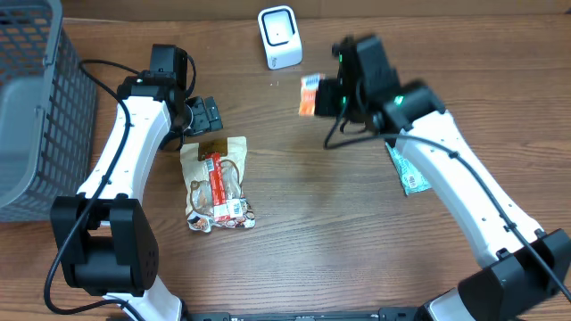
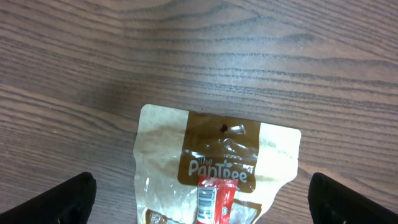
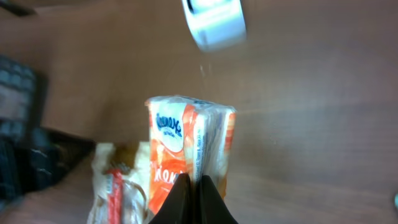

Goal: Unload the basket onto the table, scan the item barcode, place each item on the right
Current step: 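Carry the Kleenex pack back toward the white scanner, then hold the Kleenex pack in front of the scanner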

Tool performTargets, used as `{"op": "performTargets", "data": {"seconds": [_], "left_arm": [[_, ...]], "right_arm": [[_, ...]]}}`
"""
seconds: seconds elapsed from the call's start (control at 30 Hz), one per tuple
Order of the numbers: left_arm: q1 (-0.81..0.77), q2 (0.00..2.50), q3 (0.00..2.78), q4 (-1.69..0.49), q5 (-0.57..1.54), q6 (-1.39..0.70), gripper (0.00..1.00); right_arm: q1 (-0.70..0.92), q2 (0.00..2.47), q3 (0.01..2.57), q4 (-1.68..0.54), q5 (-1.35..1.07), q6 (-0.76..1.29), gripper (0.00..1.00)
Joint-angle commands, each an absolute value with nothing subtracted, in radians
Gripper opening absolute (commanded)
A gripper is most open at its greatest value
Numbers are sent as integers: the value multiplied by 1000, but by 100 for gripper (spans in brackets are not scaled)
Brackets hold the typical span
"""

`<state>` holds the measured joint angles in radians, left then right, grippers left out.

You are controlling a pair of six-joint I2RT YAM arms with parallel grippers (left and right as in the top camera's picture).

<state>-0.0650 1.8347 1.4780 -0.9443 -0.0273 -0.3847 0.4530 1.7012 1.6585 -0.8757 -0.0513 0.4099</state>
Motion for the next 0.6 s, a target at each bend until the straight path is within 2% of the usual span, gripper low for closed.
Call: {"op": "performTargets", "data": {"seconds": [0.0,0.07,0.3,0.57], "left_arm": [[-67,1823,1489,-942,-34,-366,100],[-67,1823,1489,-942,-34,-366,100],[-67,1823,1489,-942,-34,-366,100],[-67,1823,1489,-942,-34,-366,100]], "right_arm": [[455,1782,1922,-953,30,337,4],[459,1821,2004,-950,64,292,4],[491,1907,2013,-792,237,156,4],[499,2091,2013,-561,278,22,4]]}}
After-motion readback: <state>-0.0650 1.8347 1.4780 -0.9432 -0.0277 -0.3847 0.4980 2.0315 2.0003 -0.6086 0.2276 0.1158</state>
